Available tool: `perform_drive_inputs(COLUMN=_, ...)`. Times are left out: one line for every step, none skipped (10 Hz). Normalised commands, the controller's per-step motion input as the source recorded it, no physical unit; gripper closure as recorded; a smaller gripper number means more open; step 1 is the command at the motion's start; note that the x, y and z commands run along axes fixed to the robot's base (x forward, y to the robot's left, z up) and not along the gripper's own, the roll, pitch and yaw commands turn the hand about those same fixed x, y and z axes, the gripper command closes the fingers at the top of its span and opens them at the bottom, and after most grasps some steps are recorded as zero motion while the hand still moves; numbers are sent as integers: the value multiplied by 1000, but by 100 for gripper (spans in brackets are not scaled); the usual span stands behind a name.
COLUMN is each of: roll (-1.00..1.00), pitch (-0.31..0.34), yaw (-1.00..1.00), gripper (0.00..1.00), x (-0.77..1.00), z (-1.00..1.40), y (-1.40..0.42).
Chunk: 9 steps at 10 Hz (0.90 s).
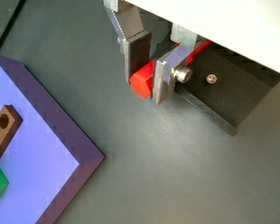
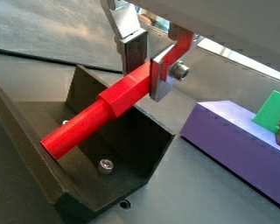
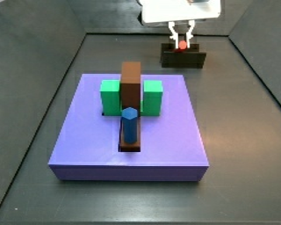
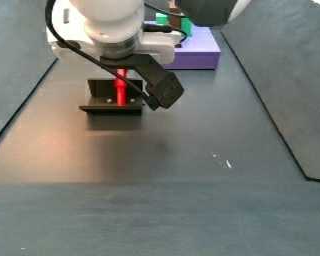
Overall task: Pick up the red object. Move up. Place the red object on the fixture. Regrasp the red object. Move to above the board. Insert the red object.
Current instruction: Place the red object on the fixture, then regrasp the red object.
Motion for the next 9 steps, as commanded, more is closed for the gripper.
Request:
perform_drive_inputs(roll=0, pitch=0, yaw=0, gripper=0, x=0, z=0, y=0)
perform_drive_inputs(roll=103, pitch=-229, yaw=6, gripper=0, x=-437, z=0, y=-154)
perform_drive_inputs(roll=1000, pitch=-69, yaw=86, gripper=0, x=-166, z=269, y=0)
perform_drive_inputs(roll=1000, pitch=183, yaw=166, gripper=0, x=-54, z=20, y=0)
perform_drive_inputs(roll=1000, pitch=257, yaw=409, gripper=0, x=160, z=126, y=0)
perform_drive_inputs(roll=1000, pitch=194, yaw=414, gripper=0, x=200, z=157, y=0)
perform_drive_inputs(roll=1000, pitch=186, yaw=406, gripper=0, x=203, z=140, y=0)
perform_drive_inputs(roll=1000, pitch=60, yaw=397, gripper=0, x=271, z=220, y=0)
perform_drive_inputs(roll=1000, pitch=0, yaw=371, gripper=0, x=269, z=266, y=0)
